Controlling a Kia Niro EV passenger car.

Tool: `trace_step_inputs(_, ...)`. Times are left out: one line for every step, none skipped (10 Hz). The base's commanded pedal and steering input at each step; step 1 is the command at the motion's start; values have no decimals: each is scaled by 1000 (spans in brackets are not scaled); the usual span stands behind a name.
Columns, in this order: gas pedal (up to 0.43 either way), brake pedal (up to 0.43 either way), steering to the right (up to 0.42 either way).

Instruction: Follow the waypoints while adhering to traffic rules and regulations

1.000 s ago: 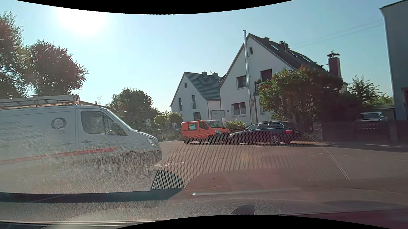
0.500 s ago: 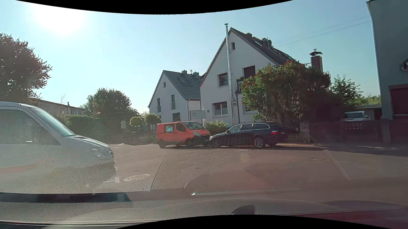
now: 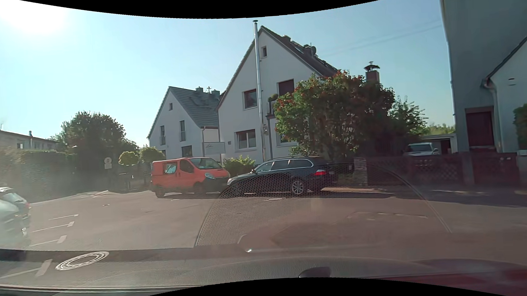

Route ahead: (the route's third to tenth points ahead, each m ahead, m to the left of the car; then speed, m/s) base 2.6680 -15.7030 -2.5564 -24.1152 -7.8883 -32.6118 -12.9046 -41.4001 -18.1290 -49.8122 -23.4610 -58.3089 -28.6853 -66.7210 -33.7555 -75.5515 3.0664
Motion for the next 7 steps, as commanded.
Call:
trace_step_inputs(0,159,456)
trace_step_inputs(0,159,487)
trace_step_inputs(0,159,511)
trace_step_inputs(0,159,542)
trace_step_inputs(0,159,569)
trace_step_inputs(0,159,591)
trace_step_inputs(0,152,619)
